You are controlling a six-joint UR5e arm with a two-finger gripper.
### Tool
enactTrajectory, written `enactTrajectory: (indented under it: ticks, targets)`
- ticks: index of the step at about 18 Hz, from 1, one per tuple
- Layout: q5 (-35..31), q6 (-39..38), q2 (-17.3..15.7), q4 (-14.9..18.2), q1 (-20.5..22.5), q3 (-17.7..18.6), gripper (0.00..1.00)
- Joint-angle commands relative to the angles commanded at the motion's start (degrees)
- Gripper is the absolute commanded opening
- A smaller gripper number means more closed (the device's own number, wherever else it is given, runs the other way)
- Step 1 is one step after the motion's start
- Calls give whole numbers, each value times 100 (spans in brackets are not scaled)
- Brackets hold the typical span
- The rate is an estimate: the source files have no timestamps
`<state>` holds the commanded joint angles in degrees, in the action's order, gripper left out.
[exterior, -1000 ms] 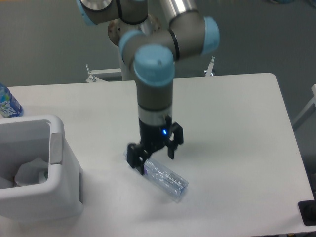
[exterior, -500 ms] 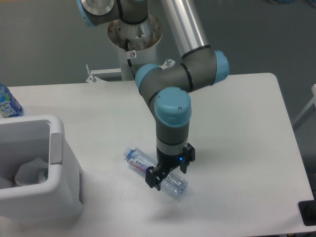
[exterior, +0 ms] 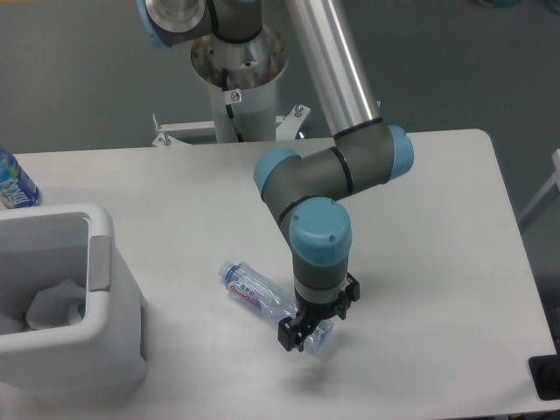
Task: Place the trash in the trash can
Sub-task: 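Lower and close the gripper around the bottle's bottom end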
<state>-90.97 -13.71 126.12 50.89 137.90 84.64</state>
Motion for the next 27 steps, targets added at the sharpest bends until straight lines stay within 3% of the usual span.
enactTrajectory:
  ticks: [15, 20, 27]
  targets:
    - [-141, -114, 290, -184, -26, 44, 100]
    - [-141, -149, 290, -176, -44, 44, 82]
    - [-150, -149, 246, -176, -70, 114, 73]
